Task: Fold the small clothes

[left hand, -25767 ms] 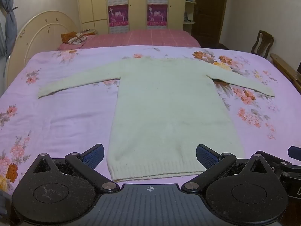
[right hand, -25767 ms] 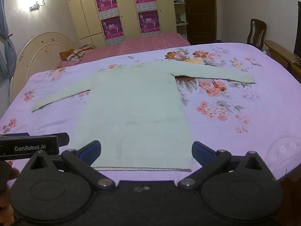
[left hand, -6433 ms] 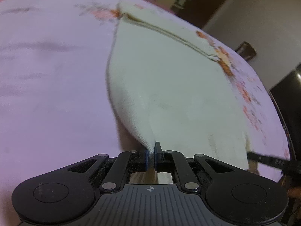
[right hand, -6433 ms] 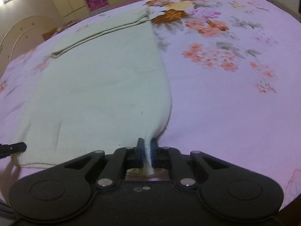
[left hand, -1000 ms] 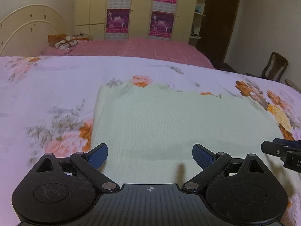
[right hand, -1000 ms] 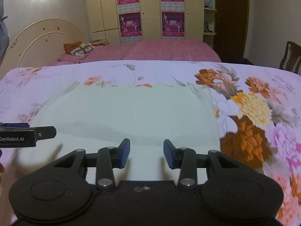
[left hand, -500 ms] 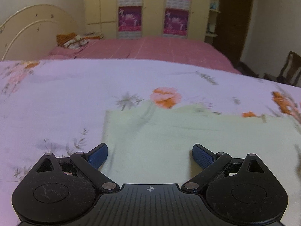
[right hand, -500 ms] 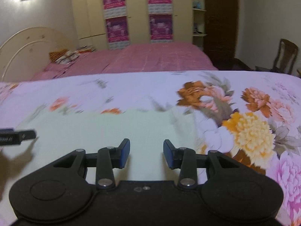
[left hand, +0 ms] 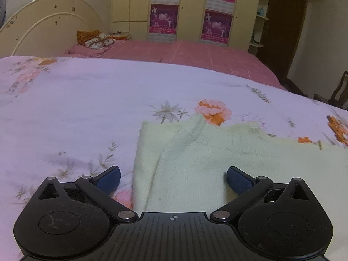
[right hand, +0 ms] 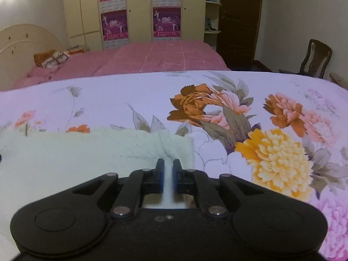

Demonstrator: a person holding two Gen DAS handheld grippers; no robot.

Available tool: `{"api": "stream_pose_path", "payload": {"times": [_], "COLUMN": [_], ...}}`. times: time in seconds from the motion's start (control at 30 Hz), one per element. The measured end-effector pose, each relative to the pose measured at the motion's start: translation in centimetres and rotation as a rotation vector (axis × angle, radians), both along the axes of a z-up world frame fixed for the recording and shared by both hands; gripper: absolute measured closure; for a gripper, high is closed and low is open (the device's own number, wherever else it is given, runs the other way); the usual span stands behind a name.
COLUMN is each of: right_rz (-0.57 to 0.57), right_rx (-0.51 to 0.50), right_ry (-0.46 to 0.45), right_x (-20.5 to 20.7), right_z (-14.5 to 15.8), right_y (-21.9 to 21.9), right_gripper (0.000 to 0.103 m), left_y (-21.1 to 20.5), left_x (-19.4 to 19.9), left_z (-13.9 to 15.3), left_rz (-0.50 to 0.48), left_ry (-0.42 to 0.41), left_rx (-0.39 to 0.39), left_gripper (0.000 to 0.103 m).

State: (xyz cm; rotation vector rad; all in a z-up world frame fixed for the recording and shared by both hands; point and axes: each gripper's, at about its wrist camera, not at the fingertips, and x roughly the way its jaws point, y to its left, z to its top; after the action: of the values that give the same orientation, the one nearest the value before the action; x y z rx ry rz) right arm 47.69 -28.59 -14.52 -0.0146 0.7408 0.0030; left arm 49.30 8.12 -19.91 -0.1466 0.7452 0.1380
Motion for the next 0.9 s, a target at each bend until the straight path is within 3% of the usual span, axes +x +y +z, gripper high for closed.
{"api": "stream_pose_path", "payload": {"times": [0.07,0.1,0.27,0.47,0.57,0.77,0.9], "right_rz": [0.049,0.069,0.174,0.201,0.206,0.214,0.229], "right_rx": [0.049,0.045,0.079,-0.049,0.037,0.062,0.065], "right_ry": [-0.019,-0.032,-0.028,-0.001,-0.008,-0.016,-0.007], "right_x": [-1.3,-2.1,-5.8,-7.7,-8.5,-11.4,-13.1], "right_z": [0.9,1.2,1.4,-0.2,1.3,2.3,1.9], "right_y": [0.6,1.3,5.0,8.2,7.8,8.3,8.8], "right_gripper": [0.073,0.072,0.073,0.072,0.070,0.068,0.068], "left_y": [-0.4,-0.6,-2.3,-1.4,-1.6,-1.1,-0.6], "left_x": [-1.5,-2.2,-5.3,-7.3,-9.1,-12.1,-14.0], "left_z": [0.5,0.7,0.3,1.3,2.1,2.4,1.7], "left_rz": [-0.029,-0.043,-0.085,-0.027,-0.049,-0.033,-0.013], "left_ry": [-0.006,-0.003,0.035,0.065,0.055,0.079,0.120], "left_rx": [-0.003,-0.009,0.001,-0.054,-0.034,-0.074,-0.140], "left_gripper": [0.000,0.000,0.000,0.000,0.000,0.000,0.000]}}
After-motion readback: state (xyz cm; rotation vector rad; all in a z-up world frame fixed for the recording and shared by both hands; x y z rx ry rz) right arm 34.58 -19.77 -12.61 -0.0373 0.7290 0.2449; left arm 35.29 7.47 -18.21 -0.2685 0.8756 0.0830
